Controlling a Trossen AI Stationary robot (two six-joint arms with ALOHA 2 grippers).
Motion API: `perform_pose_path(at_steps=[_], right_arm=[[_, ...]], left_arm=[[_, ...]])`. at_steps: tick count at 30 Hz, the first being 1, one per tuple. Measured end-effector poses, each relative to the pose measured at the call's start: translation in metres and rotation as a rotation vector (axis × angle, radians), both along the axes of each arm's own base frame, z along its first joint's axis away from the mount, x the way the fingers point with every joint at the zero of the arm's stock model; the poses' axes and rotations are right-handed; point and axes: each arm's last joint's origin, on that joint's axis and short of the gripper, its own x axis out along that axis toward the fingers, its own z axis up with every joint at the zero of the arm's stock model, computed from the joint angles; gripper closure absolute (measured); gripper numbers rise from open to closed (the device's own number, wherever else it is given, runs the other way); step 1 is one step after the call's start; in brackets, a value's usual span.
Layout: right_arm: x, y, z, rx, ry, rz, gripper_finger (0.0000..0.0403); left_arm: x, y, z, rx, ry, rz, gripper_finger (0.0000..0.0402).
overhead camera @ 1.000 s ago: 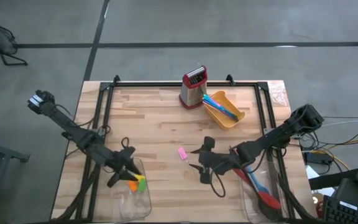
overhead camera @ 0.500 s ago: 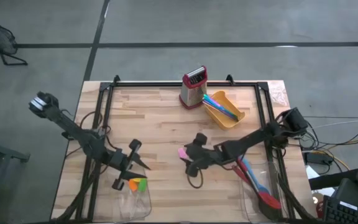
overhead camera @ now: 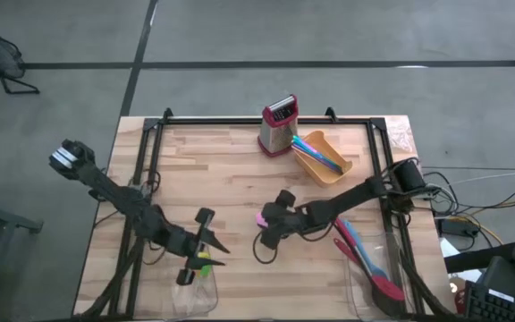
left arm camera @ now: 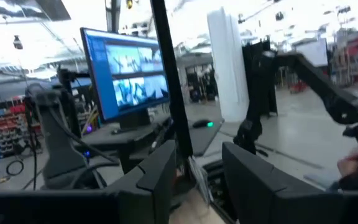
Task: Pick & Place Kitchen Items
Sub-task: Put the pink spatula into the left transparent bin
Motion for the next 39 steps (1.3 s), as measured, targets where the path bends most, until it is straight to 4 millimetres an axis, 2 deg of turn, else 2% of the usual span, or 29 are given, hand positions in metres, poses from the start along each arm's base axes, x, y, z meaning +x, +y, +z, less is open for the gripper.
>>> perform_pose_path(at_steps=[5, 11, 17, 22, 34, 39], right_arm=[[0.006, 0.002, -0.016, -0.003, 0.053, 0.000, 0.0076], [0.018, 0.005, -0.029, -0.007, 0.110, -0.007, 0.0095], [0.023, 0.004, -0.028, -0.004, 0.174, -0.035, 0.0128], [0.021, 0.004, -0.028, 0.025, 0.193, -0.017, 0.0179], [0.019, 0.004, -0.031, 0.012, 0.232, 0.043, 0.0336], [0.018, 0.004, -0.024, -0.007, 0.237, 0.080, 0.0379]], left_arm=[[0.012, -0.009, -0.002, 0.011, 0.016, 0.000, 0.0264], [0.017, -0.013, -0.004, 0.013, 0.034, -0.013, 0.0266], [0.016, -0.014, -0.003, -0.005, 0.038, -0.030, 0.0266], [0.016, -0.014, -0.003, -0.003, 0.039, -0.030, 0.0266], [0.016, -0.014, -0.004, 0.003, 0.047, -0.030, 0.0266], [0.017, -0.014, -0.006, 0.015, 0.063, -0.028, 0.0266]])
